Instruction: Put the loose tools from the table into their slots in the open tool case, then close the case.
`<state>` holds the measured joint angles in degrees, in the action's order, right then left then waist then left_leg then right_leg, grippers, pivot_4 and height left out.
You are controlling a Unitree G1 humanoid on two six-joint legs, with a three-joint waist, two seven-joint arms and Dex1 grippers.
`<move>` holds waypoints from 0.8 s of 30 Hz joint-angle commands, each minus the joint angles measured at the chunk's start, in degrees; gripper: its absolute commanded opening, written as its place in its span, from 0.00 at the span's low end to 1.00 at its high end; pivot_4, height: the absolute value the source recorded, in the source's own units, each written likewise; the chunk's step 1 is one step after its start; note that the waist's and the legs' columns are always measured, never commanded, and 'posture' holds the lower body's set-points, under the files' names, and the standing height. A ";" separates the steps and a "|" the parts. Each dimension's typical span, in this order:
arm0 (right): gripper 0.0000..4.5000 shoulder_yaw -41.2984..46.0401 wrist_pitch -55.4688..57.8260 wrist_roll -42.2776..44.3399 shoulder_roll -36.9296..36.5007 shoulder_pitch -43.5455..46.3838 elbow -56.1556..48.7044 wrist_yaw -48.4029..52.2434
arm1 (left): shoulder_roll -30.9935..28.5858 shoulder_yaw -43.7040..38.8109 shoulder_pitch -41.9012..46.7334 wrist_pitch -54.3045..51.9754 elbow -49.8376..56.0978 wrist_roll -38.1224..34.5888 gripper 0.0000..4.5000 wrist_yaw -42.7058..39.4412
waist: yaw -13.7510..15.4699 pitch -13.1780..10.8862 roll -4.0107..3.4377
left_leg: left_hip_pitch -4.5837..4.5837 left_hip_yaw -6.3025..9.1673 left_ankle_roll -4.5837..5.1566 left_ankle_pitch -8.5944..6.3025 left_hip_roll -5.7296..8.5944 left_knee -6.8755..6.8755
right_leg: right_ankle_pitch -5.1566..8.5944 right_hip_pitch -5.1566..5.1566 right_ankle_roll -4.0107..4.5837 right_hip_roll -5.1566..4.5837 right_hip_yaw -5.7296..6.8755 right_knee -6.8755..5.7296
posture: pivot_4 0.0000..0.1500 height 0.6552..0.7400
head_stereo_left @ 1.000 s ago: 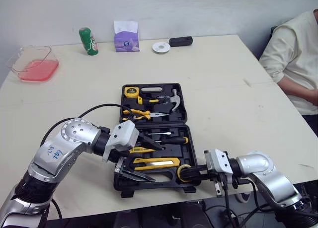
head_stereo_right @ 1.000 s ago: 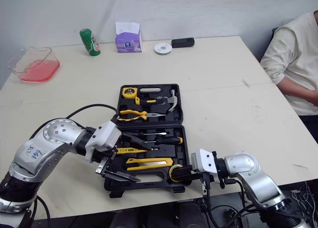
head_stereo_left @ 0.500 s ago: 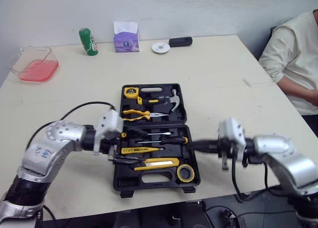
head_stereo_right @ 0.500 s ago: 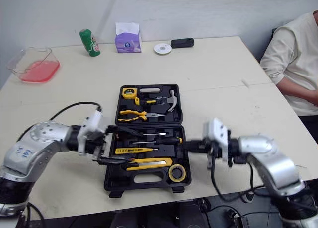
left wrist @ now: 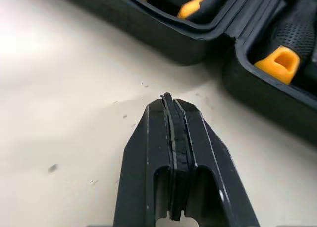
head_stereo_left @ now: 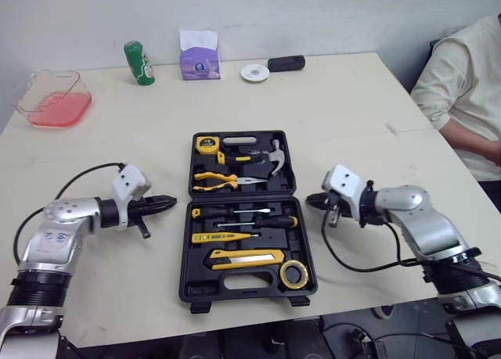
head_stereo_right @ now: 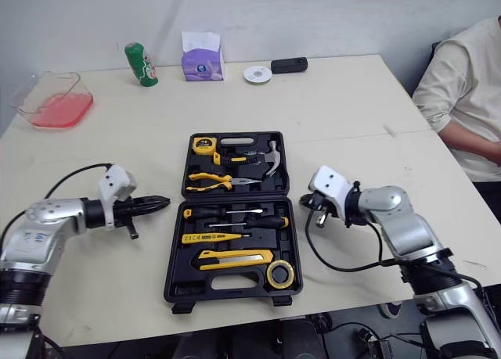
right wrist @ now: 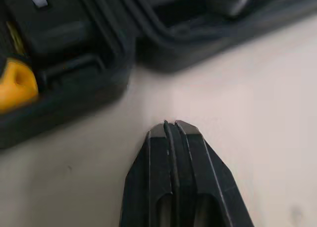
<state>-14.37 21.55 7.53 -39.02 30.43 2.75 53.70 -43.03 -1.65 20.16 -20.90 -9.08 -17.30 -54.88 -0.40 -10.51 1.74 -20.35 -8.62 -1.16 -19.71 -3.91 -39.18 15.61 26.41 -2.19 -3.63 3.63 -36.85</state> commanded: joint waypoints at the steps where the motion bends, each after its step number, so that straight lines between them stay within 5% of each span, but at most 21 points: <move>1: 0.00 -0.28 -0.06 -0.54 1.67 1.51 -2.04 0.49 | 1.57 1.68 0.74 -1.00 5.58 -0.17 0.02 -0.05 | -0.02 0.00 0.00 | -0.06 -0.06 0.00 0.01 0.02 -0.02 | -0.01 0.10 -0.01 -0.01 -0.01 -0.04 | 1.00 0.82; 12: 0.00 0.79 5.46 0.29 0.76 -1.85 -10.10 2.17 | 3.98 3.76 -0.96 -7.39 11.61 0.56 0.02 1.32 | 0.22 0.00 -0.01 | -0.07 0.03 0.00 0.03 0.06 -0.03 | -0.01 0.09 -0.01 0.00 0.00 -0.02 | 1.00 0.82; 20: 0.00 8.17 7.39 1.87 -6.60 -2.99 -9.72 3.74 | -3.36 -4.93 -5.65 -12.50 14.84 -3.48 0.02 -0.86 | -0.13 -0.02 -0.02 | -0.08 0.02 0.02 0.03 0.03 0.00 | 0.00 0.12 -0.01 -0.07 -0.04 0.00 | 1.00 0.82; 24: 0.44 13.58 17.53 10.10 -8.19 -1.74 -10.26 6.28 | -5.78 -10.74 -3.49 -22.20 17.70 -9.16 0.41 1.55 | -0.10 -0.02 -0.02 | -0.05 0.05 -0.04 0.03 -0.07 0.01 | 0.02 0.11 0.04 -0.09 -0.01 0.00 | 1.00 0.82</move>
<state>-3.19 35.18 13.69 -47.14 27.39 -5.10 59.13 -48.14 -9.42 14.56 -39.27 5.68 -23.28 -54.48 -0.50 -10.53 1.72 -20.35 -8.56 -1.21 -19.68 -3.98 -39.18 15.63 26.47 -2.14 -3.70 3.61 -36.88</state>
